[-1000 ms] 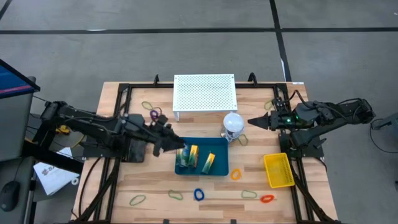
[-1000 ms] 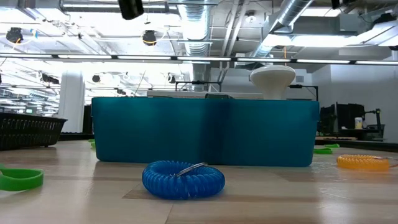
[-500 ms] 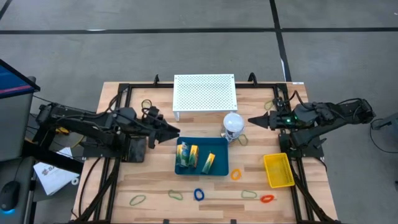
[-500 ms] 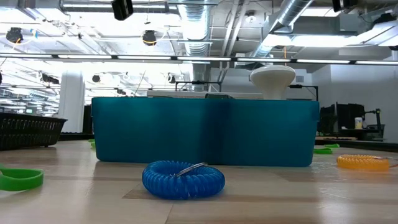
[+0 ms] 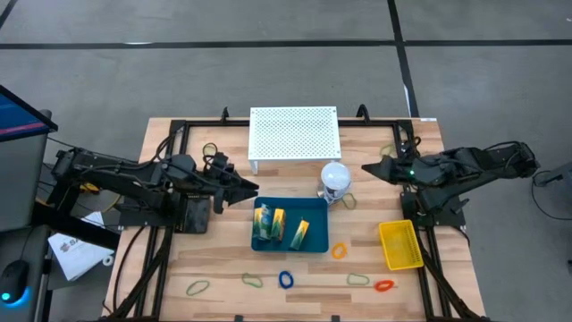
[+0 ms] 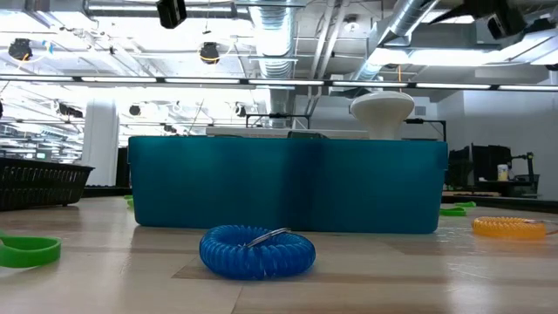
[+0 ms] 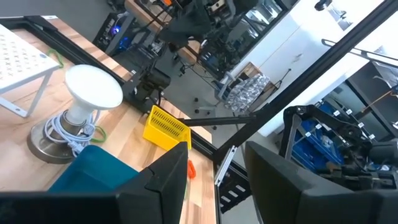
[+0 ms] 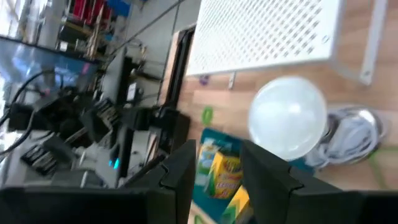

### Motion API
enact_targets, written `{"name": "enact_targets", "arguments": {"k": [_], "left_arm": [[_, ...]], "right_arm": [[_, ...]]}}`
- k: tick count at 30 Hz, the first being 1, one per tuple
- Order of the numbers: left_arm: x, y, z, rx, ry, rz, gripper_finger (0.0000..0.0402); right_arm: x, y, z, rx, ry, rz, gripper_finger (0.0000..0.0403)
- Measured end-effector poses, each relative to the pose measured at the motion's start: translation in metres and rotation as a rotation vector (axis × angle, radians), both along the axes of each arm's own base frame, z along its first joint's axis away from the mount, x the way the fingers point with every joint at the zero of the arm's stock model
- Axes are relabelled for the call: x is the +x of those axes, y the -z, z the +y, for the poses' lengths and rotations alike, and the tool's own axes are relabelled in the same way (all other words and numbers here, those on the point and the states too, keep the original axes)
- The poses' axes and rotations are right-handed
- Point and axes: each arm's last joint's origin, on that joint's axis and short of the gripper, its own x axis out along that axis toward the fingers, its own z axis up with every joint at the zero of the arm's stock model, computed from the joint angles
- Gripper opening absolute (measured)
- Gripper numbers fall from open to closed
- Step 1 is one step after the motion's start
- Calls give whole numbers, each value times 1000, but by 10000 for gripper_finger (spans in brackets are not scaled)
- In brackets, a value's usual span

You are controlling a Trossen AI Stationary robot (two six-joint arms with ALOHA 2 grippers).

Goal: Pick & Place Office Desk Supplies
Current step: Put the green rubber band into the yellow bin

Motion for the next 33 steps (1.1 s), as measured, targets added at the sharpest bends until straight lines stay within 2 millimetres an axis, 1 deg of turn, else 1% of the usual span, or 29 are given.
{"name": "enact_targets", "arguments": {"k": [5,11,14,21,27,30,33], "left_arm": [[0,0,0,-1,-11,-4,155],[0,-1,1,-2,-30,-15,155],[0,-4,1,-5,-46,-37,155],[0,-7,2,-8,-74,-74,155],[0,-7,3,-7,-96,-74,155],[0,-7,3,-7,-100,-74,155],[0,-7,3,-7,-100,-74,155]], "right_arm": [[-5,5,-5,-46,106,50,123],[-23,22,-21,-48,321,232,123],[-29,26,-29,-63,391,308,123],[-29,27,-46,-167,452,446,123],[-28,31,-66,-184,531,582,123],[-24,33,-77,-174,528,651,123],[-16,35,-91,-177,480,690,123]]}}
